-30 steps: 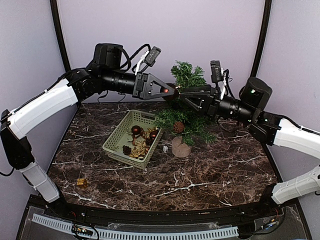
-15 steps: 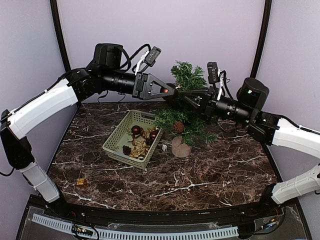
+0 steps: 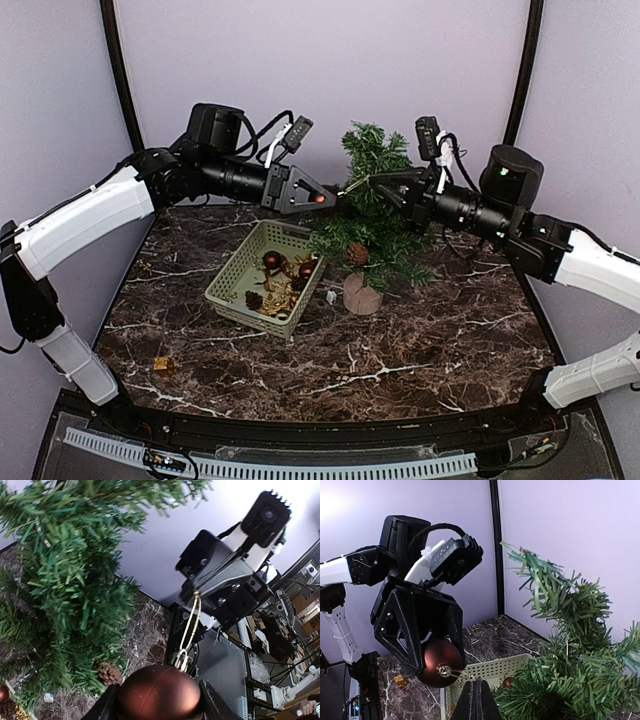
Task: Decorate the small christmas tree
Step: Hang the ornament ball on the branch.
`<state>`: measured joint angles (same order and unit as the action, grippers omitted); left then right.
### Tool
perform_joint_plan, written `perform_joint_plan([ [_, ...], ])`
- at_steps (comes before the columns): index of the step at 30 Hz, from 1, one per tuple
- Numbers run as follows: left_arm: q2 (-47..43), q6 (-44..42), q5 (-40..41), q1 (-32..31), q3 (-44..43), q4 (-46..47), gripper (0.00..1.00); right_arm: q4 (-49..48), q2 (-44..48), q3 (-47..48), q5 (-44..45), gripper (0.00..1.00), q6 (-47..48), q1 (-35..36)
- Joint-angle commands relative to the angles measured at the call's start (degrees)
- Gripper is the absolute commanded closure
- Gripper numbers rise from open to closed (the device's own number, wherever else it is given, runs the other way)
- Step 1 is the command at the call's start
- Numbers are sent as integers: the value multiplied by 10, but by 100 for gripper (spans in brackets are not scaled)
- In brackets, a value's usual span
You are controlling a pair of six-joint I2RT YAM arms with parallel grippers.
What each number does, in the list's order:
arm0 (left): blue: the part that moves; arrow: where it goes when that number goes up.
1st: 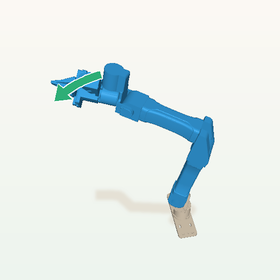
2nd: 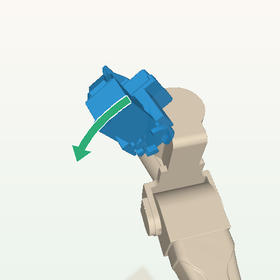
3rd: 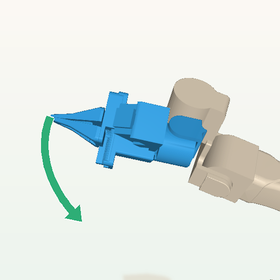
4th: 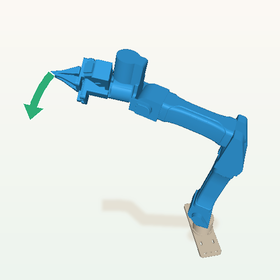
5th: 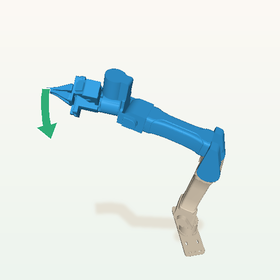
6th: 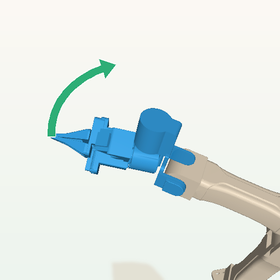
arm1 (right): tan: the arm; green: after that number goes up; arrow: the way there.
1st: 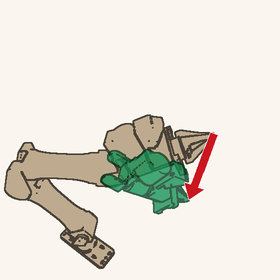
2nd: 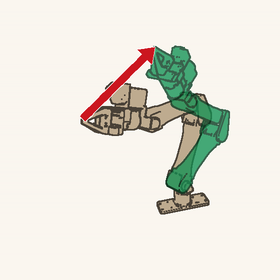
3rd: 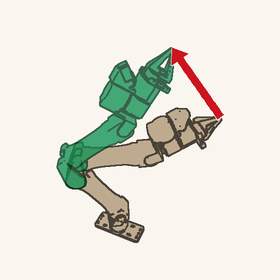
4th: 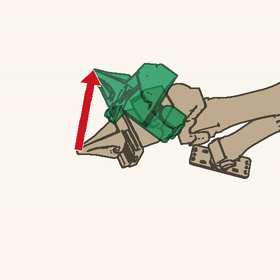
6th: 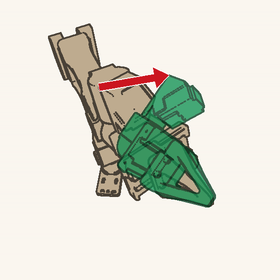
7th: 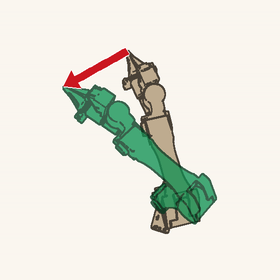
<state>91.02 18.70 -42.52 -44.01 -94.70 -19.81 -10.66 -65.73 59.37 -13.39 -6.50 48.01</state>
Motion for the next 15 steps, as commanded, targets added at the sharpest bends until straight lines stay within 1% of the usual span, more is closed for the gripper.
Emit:
perform_joint_plan([
  [1,-28,14,0,18,27,12,58,60,-5,49,37,100,61,5],
  [4,-23,14,-9,21,29,18,59,100,-19,75,63,100,92,12],
  [8,-10,14,-25,26,26,32,59,149,-33,97,119,100,123,28],
  [11,5,12,-40,28,14,36,59,160,-33,99,146,100,133,31],
  [15,31,0,-53,29,-15,24,59,165,-33,100,155,100,133,33],
])
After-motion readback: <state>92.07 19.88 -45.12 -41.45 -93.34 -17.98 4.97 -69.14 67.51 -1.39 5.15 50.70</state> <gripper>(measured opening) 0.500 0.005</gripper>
